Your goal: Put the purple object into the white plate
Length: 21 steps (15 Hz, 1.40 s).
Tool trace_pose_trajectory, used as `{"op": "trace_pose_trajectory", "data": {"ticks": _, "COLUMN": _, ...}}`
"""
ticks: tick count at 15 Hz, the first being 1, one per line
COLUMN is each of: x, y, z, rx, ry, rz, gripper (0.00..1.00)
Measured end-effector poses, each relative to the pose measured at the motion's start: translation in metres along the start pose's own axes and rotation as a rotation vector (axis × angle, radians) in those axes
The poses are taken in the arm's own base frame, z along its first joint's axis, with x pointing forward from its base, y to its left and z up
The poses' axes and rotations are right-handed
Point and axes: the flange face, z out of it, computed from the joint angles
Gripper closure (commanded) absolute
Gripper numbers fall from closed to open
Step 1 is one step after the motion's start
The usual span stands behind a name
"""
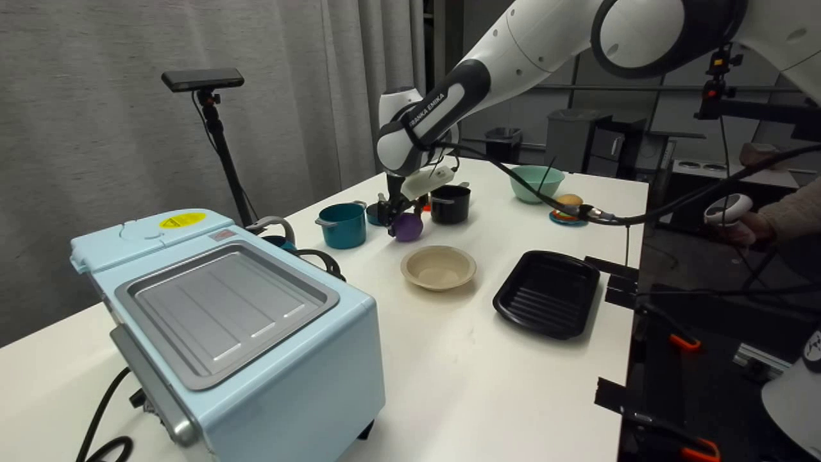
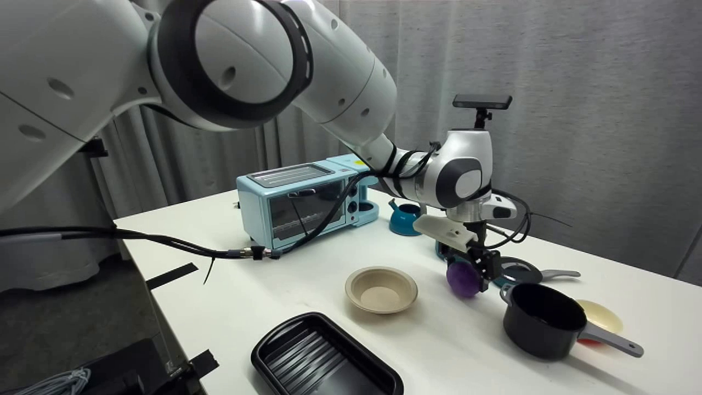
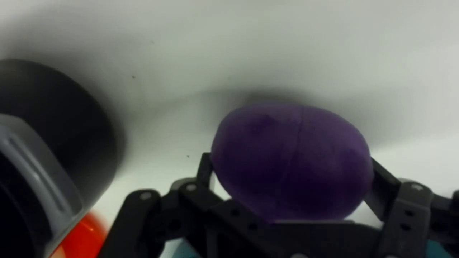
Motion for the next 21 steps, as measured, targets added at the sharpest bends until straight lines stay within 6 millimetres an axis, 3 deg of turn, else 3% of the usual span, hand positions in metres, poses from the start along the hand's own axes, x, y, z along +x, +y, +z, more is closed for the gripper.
{"op": "trace_pose_trajectory", "data": {"ticks": 4, "x": 0.004, "y": -0.002, "z": 0.004, "rx": -0.004, "ry": -0.02, "rz": 0.014, "gripper": 0.64}}
{"op": "trace_pose_trajectory", "data": {"ticks": 6, "x": 0.009, "y": 0.0, "z": -0.006, "rx": -0.002, "ry": -0.006, "rz": 0.018, "gripper": 0.75}}
{"op": "trace_pose_trajectory", "data": {"ticks": 9, "x": 0.014, "y": 0.004, "z": -0.037, "rx": 0.006, "ry": 0.026, "rz": 0.024, "gripper": 0.91}}
{"op": "trace_pose_trajectory", "data": {"ticks": 12, "x": 0.008, "y": 0.003, "z": -0.075, "rx": 0.027, "ry": 0.046, "rz": 0.008, "gripper": 0.94}}
{"op": "trace_pose_trajectory", "data": {"ticks": 16, "x": -0.024, "y": -0.008, "z": -0.111, "rx": 0.062, "ry": 0.032, "rz": -0.064, "gripper": 0.93}}
{"op": "trace_pose_trajectory", "data": {"ticks": 21, "x": -0.088, "y": -0.023, "z": -0.108, "rx": 0.089, "ry": -0.039, "rz": -0.199, "gripper": 0.93}}
